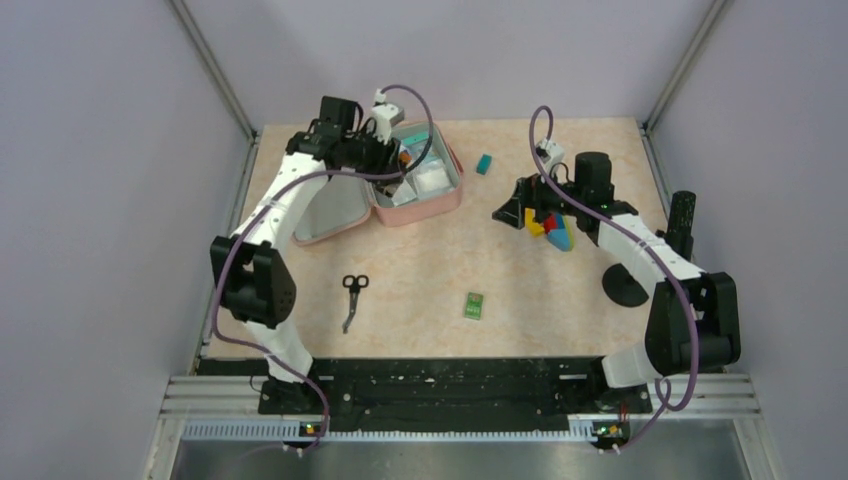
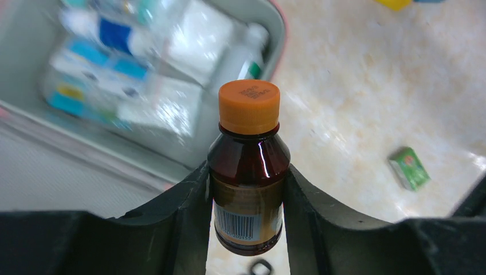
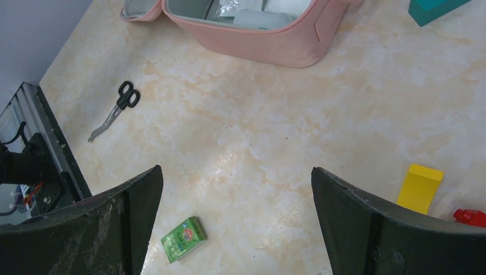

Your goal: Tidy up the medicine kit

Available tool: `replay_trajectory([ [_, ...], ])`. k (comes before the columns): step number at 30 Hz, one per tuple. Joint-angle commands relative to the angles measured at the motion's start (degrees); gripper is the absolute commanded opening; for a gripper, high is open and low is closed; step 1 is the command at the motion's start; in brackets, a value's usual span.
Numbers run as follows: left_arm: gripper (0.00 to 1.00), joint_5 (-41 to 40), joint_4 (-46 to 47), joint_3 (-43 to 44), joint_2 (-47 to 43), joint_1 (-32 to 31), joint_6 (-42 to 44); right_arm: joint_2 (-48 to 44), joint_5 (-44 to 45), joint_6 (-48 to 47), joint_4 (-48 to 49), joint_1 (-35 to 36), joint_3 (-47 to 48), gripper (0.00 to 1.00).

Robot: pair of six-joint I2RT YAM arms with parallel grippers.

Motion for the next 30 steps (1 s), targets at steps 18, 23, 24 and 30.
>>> replay_trajectory([
  [18,0.21,-7.29,-13.89,22.65,24.91,-3.51,42.6,-5.02,-0.42,-1.34,1.31,-0.01,-2.39,0.99],
  [23,0.26,-7.47,-16.91,21.76,26.56,-4.79,43.89,-4.77,-0.49,-1.09,1.19,0.0,-2.13,0.99],
  [24,0.26,-7.48,-17.35,21.76,26.92,-4.96,43.92,-4.8,-0.5,-1.09,1.12,-0.03,-2.1,0.99],
  [30,0.41,-9.17,-18.85,21.35,27.59,-6.09,44.46,-5.11,-0.55,-1.22,0.76,-0.05,-2.5,0.99],
])
